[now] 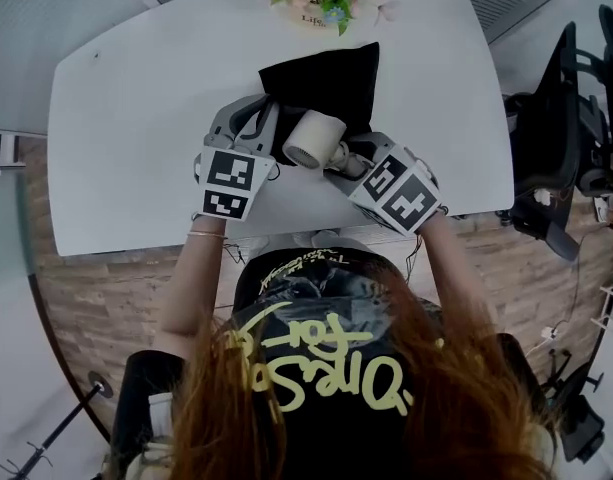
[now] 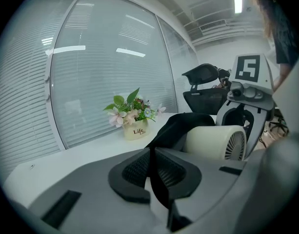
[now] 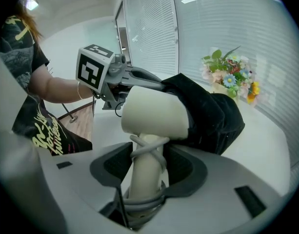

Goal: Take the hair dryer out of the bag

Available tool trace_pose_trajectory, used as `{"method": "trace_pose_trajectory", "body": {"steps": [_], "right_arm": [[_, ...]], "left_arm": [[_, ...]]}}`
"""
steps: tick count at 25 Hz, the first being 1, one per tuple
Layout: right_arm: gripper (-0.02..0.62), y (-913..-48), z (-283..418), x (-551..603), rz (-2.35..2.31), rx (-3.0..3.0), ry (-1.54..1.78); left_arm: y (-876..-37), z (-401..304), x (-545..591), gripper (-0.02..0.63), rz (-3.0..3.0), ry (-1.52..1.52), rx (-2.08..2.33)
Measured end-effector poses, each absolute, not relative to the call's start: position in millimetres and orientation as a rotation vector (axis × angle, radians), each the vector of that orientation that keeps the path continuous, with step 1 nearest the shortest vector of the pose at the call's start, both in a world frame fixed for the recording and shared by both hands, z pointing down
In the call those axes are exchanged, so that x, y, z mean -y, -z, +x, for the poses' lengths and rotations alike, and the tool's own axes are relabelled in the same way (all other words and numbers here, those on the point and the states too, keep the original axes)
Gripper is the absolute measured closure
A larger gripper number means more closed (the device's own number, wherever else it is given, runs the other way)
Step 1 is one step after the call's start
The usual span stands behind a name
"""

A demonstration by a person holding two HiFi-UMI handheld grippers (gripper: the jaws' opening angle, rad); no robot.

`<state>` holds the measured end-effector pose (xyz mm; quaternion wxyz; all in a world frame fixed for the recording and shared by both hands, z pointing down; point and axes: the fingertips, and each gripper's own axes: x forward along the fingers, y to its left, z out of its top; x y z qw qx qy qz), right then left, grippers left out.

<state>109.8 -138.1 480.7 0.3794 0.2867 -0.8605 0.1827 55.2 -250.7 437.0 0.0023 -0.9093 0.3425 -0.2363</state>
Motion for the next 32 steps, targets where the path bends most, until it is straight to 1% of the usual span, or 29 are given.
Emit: {"method": "trace_pose_trajectory", "body": {"steps": [18, 32], "right_arm": [[0.388, -463, 112, 107, 0.62, 2.291, -0.396], [0.388, -441, 129, 92, 0.689, 2.314, -0.348]], "left_arm": [[-433, 59, 245, 0.58, -2.866, 0.718, -1.13], [-435, 67, 232, 0.586, -2.775, 0.775, -1.091]]}}
